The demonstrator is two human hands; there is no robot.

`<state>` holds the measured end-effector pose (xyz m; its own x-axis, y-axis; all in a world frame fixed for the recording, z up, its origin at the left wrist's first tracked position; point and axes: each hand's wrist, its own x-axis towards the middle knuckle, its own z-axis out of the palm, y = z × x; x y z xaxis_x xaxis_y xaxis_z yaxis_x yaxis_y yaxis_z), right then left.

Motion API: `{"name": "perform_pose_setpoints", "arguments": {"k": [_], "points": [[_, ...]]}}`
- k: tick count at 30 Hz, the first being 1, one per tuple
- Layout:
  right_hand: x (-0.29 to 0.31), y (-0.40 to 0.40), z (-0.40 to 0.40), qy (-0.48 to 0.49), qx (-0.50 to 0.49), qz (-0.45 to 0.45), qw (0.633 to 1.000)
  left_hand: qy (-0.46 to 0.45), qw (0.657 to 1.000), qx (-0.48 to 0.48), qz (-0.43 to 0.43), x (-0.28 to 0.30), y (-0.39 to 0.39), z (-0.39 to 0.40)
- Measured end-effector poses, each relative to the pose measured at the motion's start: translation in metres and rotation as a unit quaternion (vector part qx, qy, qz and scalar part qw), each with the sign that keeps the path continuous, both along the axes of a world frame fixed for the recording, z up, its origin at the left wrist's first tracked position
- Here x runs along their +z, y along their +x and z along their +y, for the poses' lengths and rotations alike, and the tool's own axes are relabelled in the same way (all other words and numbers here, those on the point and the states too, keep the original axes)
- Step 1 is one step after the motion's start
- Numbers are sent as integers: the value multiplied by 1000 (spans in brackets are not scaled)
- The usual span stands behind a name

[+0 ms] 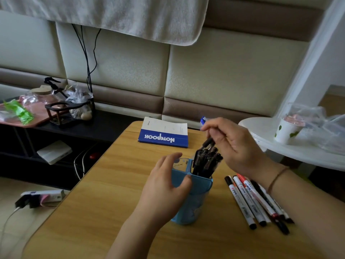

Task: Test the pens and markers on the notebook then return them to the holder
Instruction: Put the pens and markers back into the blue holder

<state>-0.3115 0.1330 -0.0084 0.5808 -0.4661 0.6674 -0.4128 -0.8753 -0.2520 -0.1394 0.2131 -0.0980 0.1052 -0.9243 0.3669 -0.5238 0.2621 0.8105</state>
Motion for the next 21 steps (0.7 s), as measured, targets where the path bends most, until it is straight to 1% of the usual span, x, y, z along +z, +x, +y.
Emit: {"name": "perform_pose_setpoints", "arguments": {"k": [4, 6, 9, 11, 13, 14, 15, 17, 18, 21], "points": [[20, -6, 0, 35, 0, -107, 994, 1, 1000, -3, 4, -1, 1, 0], [27, -5, 3, 55, 19, -110, 992, -1, 1000, -3, 3, -2, 1, 0], [24, -1, 3, 70, 16, -50, 996, -5, 1000, -1, 1, -2, 1, -1], [18, 3, 2, 109, 7, 9, 994, -7, 1000, 1, -1, -2, 1, -1], [12, 3, 3, 139, -22, 116, 983, -6, 1000, -2, 2, -3, 1, -1], [10, 1, 3, 151, -35, 176, 972, -8, 1000, -2, 0, -3, 0, -1], [8, -1, 3, 180, -46, 216, 959, -9, 1000, -2, -3, -3, 0, 0], [7, -4, 5, 260, -53, 239, 934, -14, 1000, 1, -7, -3, 0, 0], [5, -4, 5, 271, -54, 247, 929, -17, 1000, 2, -9, -3, 0, 1], [6, 2, 9, 253, -54, 274, 926, -19, 1000, 2, -13, -1, -1, 2]]}}
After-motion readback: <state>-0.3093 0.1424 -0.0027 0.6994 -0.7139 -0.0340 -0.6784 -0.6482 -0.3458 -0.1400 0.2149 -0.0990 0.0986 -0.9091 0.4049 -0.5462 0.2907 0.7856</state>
